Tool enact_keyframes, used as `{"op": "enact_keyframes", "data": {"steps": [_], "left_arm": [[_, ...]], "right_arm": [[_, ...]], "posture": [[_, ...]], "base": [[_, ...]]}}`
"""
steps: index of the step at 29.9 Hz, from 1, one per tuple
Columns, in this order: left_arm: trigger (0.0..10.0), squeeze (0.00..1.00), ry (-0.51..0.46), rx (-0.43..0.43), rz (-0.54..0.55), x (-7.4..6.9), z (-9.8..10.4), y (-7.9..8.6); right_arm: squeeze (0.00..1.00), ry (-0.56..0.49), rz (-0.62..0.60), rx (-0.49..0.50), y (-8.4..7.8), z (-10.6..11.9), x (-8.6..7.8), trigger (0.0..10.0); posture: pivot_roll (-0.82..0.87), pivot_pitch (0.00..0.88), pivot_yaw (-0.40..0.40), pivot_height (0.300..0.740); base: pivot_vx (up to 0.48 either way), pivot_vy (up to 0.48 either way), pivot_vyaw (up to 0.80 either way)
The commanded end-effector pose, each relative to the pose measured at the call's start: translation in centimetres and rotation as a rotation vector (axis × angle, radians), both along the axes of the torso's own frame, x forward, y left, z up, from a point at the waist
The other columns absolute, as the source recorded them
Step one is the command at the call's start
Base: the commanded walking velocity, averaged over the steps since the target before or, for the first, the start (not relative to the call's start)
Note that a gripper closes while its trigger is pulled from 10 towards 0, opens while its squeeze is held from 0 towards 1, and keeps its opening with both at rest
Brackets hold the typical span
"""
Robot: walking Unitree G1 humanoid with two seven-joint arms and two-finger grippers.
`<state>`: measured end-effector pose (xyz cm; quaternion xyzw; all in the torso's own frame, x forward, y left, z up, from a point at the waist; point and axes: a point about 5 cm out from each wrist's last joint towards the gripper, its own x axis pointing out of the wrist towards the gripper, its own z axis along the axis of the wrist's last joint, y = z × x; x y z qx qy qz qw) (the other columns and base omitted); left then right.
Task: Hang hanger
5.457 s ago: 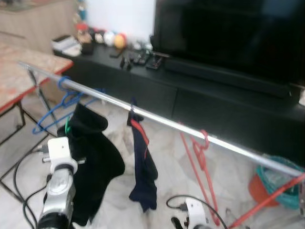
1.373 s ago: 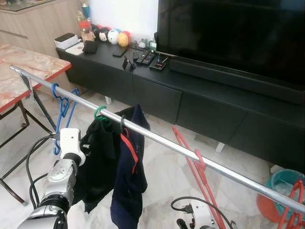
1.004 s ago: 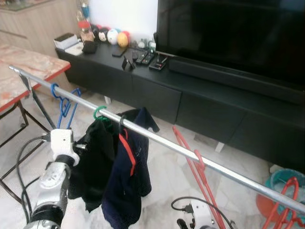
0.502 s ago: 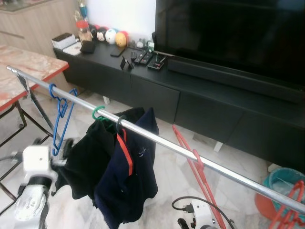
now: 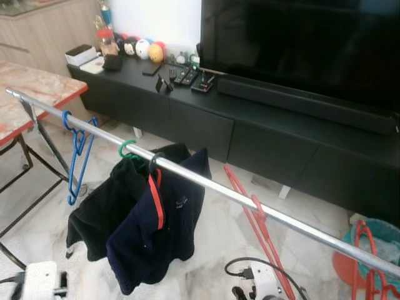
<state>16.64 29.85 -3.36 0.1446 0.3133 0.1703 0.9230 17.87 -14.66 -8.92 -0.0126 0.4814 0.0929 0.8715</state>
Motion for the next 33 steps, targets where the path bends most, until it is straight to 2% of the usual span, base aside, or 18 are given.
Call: {"op": "enact_keyframes", "data": {"steps": [1, 3, 6, 9, 14, 22, 33], "left_arm": [[10.0, 0.0, 0.054, -0.035, -0.014, -0.3, -0.9, -0.5], [10.0, 0.0, 0.121, -0.066, -0.059, -0.1, -2.0, -1.6], [10.0, 0.0, 0.14, -0.104, -0.064, 0.2, -2.4, -2.4], [10.0, 0.0, 0.187, -0.176, -0.075, 0.7, -3.3, -4.1], [10.0, 0.0, 0.24, -0.193, -0.085, 0.3, -4.0, -4.9], [10.0, 0.0, 0.266, -0.215, -0.051, 0.1, -4.4, -5.5], [10.0, 0.0, 0.262, -0.213, -0.008, -0.3, -4.5, -4.8]], "right_arm": [[0.0, 0.006, -0.001, -0.011, -0.1, -0.1, -0.1, 10.0], [0.0, 0.007, -0.001, -0.016, -0.1, -0.1, -0.1, 10.0], [0.0, 0.008, -0.001, -0.02, -0.1, -0.1, -0.2, 10.0], [0.0, 0.009, -0.006, -0.026, -0.1, -0.1, -0.2, 10.0], [0.0, 0.014, -0.004, -0.03, -0.1, -0.2, -0.4, 10.0], [0.0, 0.018, -0.007, -0.034, -0.2, -0.3, -0.5, 10.0], [0.0, 0.014, -0.003, -0.034, -0.2, -0.2, -0.4, 10.0]], "posture": [[-0.03, 0.0, 0.004, 0.74], [-0.03, 0.0, 0.007, 0.74], [-0.04, 0.0, 0.009, 0.74], [-0.05, 0.0, 0.014, 0.74], [-0.06, 0.0, 0.015, 0.74], [-0.07, 0.0, 0.012, 0.74], [-0.06, 0.0, 0.012, 0.74]], "base": [[0.0, 0.0, 0.0], [0.0, 0.0, 0.0], [0.0, 0.0, 0.0], [0.0, 0.0, 0.0], [0.0, 0.0, 0.0], [0.0, 0.09, 0.0], [0.0, 0.087, 0.0]]}}
